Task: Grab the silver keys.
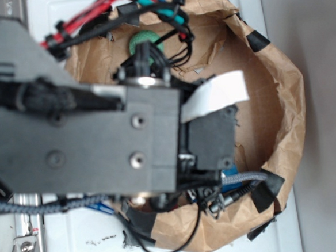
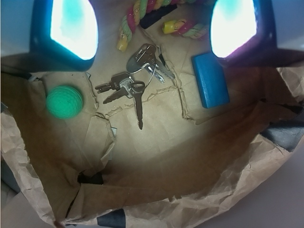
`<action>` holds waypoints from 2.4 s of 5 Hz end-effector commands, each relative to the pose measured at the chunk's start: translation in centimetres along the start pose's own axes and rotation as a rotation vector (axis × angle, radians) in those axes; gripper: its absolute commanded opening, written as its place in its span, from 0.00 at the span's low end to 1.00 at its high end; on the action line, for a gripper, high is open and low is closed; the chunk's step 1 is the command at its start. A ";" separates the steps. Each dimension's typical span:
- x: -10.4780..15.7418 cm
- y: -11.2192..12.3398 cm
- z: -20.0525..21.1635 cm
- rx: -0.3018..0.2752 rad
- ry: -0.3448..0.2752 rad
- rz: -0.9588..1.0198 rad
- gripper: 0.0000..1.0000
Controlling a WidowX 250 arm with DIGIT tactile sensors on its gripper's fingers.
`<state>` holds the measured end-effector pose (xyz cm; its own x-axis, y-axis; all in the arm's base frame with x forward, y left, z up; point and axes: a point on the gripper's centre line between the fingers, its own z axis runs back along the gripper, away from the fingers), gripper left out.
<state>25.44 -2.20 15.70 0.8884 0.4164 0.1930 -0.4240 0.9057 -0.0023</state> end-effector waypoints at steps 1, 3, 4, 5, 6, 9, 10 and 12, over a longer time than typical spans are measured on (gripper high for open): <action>0.8 0.7 0.6 -0.010 -0.021 0.020 1.00; 0.8 0.7 0.6 -0.010 -0.021 0.020 1.00; 1.2 1.4 -1.9 0.004 -0.053 0.034 1.00; 2.1 1.8 -2.9 -0.002 -0.006 0.097 1.00; 1.8 2.0 -5.1 0.051 0.027 0.169 1.00; -0.4 0.8 -9.5 0.079 0.242 0.166 1.00; -0.4 0.8 -9.5 0.079 0.242 0.166 1.00; -0.4 0.8 -9.5 0.079 0.242 0.166 1.00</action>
<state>25.74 -0.80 5.40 0.8140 0.5762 -0.0728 -0.5700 0.8166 0.0906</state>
